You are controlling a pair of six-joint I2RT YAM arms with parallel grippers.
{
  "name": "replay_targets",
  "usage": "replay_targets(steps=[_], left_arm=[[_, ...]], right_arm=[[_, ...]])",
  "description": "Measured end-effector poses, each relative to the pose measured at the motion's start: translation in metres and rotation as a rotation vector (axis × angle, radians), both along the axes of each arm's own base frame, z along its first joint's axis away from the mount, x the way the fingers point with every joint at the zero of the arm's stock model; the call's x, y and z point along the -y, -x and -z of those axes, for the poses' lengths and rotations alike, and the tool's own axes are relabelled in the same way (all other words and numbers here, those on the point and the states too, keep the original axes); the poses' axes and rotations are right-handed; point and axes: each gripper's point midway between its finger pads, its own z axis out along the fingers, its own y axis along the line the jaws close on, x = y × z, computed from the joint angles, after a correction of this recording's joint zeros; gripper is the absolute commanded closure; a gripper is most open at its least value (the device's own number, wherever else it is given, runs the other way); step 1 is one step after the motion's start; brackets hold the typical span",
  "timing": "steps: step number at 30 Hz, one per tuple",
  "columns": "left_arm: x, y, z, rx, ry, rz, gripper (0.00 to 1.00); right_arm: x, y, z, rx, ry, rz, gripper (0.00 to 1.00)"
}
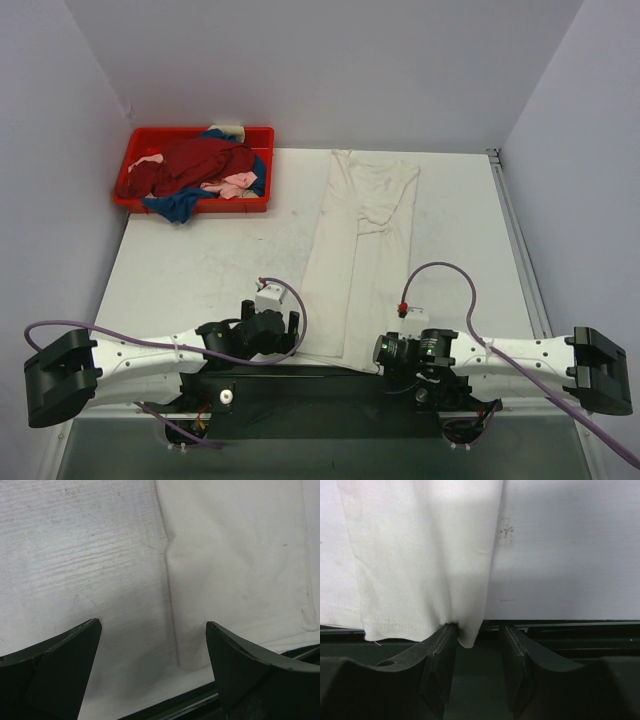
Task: Fold and stack the t-shirts
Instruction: Grab the bottom of the folded rectangular tshirt with both arms
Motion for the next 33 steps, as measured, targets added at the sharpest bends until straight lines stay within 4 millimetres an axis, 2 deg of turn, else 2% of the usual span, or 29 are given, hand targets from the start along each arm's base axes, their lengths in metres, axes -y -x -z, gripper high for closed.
replay_targets(steps=[6, 11, 19, 27, 33], left_arm=[[0.001, 0.000, 0.000, 0.001, 0.006, -0.002, 0.07], [0.002, 0.000, 0.000, -0.002, 0.012, -0.001, 0.13], [0.003, 0.002, 0.002, -0.012, 0.022, 0.007, 0.34], [0.009, 0.005, 0.002, -0.024, 0.064, 0.020, 0.38], [0.015, 0.009, 0.002, -0.036, 0.107, 0.032, 0.49]], right_arm=[[-0.006, -0.001, 0.002, 0.014, -0.060, 0.002, 0.78], [-0.010, -0.002, 0.001, 0.021, -0.101, 0.003, 1.00], [-0.010, -0.002, 0.000, 0.024, -0.108, -0.005, 1.00], [-0.010, -0.002, -0.002, 0.026, -0.099, -0.020, 1.00], [-0.009, -0.005, -0.005, 0.026, -0.095, -0.016, 1.00]])
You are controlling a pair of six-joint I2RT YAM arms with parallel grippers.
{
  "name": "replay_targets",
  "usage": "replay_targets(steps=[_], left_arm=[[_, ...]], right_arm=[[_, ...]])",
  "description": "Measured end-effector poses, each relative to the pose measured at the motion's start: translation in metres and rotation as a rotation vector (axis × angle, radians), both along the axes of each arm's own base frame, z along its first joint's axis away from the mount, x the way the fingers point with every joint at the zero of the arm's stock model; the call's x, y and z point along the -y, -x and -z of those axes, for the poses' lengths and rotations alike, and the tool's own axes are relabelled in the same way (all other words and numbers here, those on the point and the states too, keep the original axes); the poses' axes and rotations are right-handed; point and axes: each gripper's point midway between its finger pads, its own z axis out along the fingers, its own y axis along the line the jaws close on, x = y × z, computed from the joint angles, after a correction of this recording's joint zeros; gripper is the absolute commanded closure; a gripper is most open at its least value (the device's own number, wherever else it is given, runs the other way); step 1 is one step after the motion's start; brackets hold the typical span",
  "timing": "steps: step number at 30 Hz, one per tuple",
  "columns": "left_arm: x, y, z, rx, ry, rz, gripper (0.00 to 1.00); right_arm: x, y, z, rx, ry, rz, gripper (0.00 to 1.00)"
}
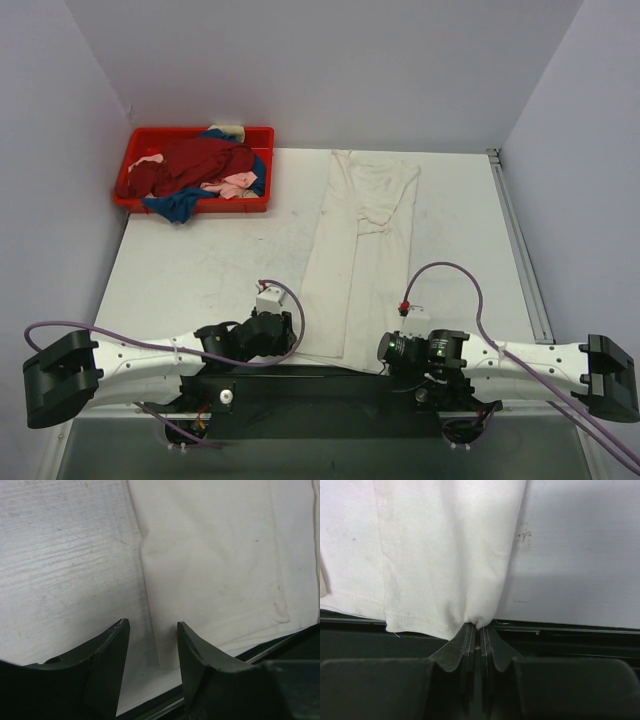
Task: Fold and stack the t-shirts
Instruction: Grab the bottom of the folded rectangular tshirt with both arms
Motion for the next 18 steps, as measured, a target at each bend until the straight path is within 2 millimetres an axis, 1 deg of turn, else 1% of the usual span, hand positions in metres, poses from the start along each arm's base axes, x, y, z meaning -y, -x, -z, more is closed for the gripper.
replay_targets(steps=[2, 3, 6, 10, 18], left_arm=[[0.002, 0.002, 0.000, -0.010, 0.012, 0.001, 0.52], [0.002, 0.003, 0.001, -0.013, 0.016, 0.001, 0.56], [0.003, 0.005, 0.002, -0.020, 0.027, 0.004, 0.60], [0.005, 0.007, 0.002, -0.031, 0.046, 0.000, 0.61], [0.007, 0.012, 0.003, -0.053, 0.069, 0.004, 0.68]], right_arm=[[0.000, -0.001, -0.001, 0.002, 0.002, -0.003, 1.00], [0.000, -0.001, -0.002, 0.003, 0.003, -0.005, 1.00], [-0.001, -0.003, -0.004, 0.003, 0.009, -0.002, 1.00], [-0.001, -0.004, -0.004, 0.002, 0.019, -0.010, 1.00], [-0.001, -0.005, -0.005, 0.004, 0.021, -0.011, 1.00]])
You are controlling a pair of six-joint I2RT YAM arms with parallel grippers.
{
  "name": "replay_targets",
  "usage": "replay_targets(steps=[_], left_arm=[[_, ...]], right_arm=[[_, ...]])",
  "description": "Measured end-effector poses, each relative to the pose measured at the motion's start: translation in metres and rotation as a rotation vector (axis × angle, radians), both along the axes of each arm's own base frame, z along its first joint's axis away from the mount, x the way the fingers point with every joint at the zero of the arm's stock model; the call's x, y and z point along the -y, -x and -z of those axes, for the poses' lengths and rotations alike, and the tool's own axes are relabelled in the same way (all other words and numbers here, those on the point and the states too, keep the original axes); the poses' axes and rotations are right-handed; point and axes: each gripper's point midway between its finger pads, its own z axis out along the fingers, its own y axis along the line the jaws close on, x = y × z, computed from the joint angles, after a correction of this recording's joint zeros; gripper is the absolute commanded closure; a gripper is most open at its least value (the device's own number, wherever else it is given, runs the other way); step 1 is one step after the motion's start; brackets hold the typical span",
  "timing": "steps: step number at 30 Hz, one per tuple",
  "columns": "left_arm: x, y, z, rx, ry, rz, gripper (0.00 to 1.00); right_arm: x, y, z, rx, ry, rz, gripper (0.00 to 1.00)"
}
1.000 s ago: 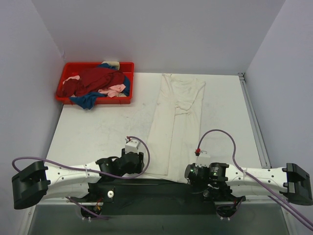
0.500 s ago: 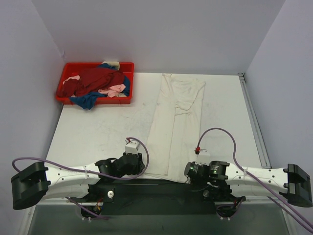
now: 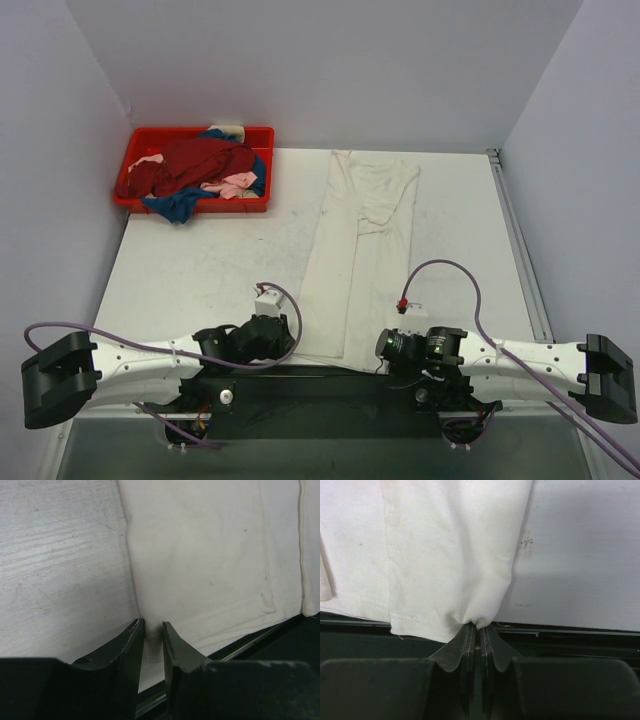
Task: Fold and stack the t-shirts
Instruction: Grab the bottom of the folded rectangular tshirt with both arms
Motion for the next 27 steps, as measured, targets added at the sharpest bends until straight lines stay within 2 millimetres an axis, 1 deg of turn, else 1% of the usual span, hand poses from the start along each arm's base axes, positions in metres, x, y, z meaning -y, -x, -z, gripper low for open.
replay_targets(steps=[4, 5, 7, 8, 14, 19, 22, 27], left_arm=[[-0.001, 0.002, 0.001, -0.009, 0.007, 0.000, 0.78], [-0.001, 0.003, 0.001, -0.011, 0.008, 0.001, 0.87], [-0.001, 0.004, 0.002, -0.020, 0.012, 0.001, 0.97], [-0.001, 0.005, 0.002, -0.022, 0.015, 0.003, 1.00], [0.001, 0.010, 0.002, -0.035, 0.034, 0.019, 1.00], [-0.004, 0.019, 0.001, -0.050, 0.043, 0.041, 1.00], [-0.007, 0.023, -0.004, -0.052, 0.059, 0.051, 1.00], [-0.004, 0.025, -0.015, -0.041, 0.109, 0.060, 1.00]], right_arm=[[0.000, -0.001, -0.001, 0.001, -0.001, 0.004, 1.00], [0.000, -0.001, -0.001, 0.002, -0.002, 0.004, 1.00], [0.000, -0.001, -0.001, 0.003, -0.002, 0.004, 1.00], [0.000, -0.002, -0.001, 0.004, -0.001, 0.001, 1.00], [-0.001, -0.005, -0.007, 0.018, 0.002, -0.004, 1.00], [-0.005, -0.006, -0.018, 0.024, -0.006, -0.014, 1.00], [-0.005, -0.004, -0.022, 0.023, -0.005, -0.024, 1.00], [-0.008, -0.003, -0.033, 0.038, -0.009, -0.049, 1.00]])
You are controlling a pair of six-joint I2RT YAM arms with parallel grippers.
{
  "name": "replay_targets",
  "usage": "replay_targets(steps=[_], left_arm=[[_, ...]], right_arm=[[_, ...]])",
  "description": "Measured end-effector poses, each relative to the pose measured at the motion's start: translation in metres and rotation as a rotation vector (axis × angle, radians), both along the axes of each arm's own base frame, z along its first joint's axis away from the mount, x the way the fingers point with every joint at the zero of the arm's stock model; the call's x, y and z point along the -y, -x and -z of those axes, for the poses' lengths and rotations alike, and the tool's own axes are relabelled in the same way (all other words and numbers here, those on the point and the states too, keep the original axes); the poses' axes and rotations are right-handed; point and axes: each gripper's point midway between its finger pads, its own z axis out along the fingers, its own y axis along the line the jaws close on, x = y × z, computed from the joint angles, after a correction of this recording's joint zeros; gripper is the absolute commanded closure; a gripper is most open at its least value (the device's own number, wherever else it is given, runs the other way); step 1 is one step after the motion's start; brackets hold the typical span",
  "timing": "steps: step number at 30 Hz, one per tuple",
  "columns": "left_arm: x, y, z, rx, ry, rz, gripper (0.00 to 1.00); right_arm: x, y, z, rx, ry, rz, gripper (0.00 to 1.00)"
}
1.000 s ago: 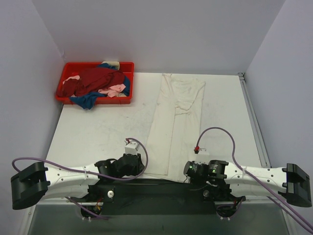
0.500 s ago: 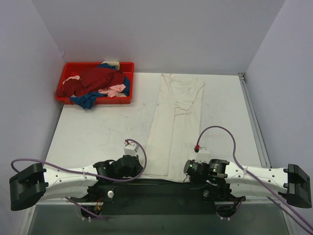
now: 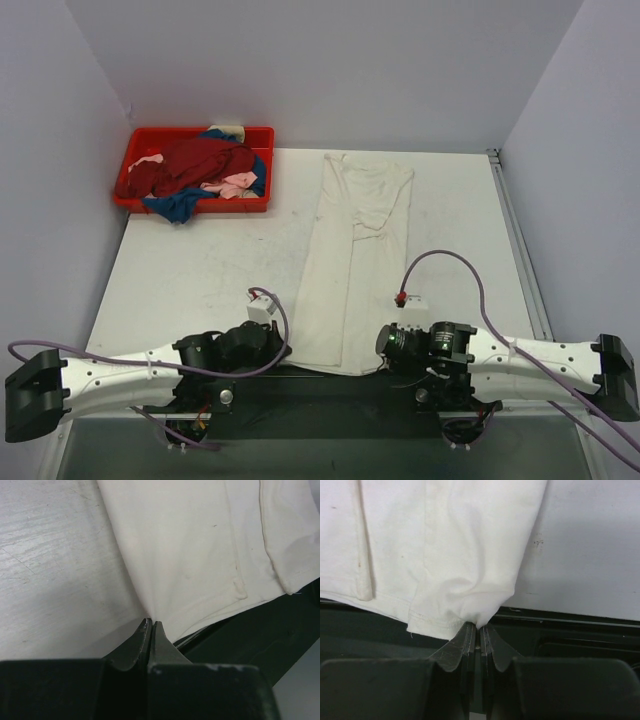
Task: Fold and stack the t-shirts
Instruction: Grab the bottom of the folded rectangular tshirt with both arms, then fold the folded rectangular tshirt in 1/3 of the way
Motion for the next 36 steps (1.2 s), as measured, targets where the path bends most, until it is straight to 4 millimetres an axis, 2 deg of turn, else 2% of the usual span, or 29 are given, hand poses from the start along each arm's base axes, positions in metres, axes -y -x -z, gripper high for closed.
replay_targets(steps=[5, 10, 17, 28, 32, 36], left_arm=[[0.003, -0.002, 0.002, 0.004, -0.018, 0.006, 1.00], [0.018, -0.016, -0.009, 0.028, -0.058, 0.010, 1.00], [0.042, -0.062, -0.037, 0.099, -0.012, -0.032, 1.00], [0.072, -0.132, -0.062, 0.155, 0.004, -0.068, 1.00], [0.075, -0.163, -0.070, 0.168, 0.008, -0.104, 1.00], [0.070, -0.200, -0.068, 0.166, 0.011, -0.155, 1.00]], right_arm=[[-0.004, -0.013, -0.018, 0.063, -0.016, 0.001, 1.00], [0.003, -0.042, -0.034, 0.139, 0.004, 0.059, 1.00], [0.013, -0.080, -0.054, 0.226, 0.051, 0.088, 1.00], [0.031, -0.145, -0.061, 0.251, 0.102, 0.176, 1.00], [0.032, -0.175, -0.070, 0.258, 0.101, 0.201, 1.00], [0.036, -0.209, -0.077, 0.256, 0.086, 0.227, 1.00]])
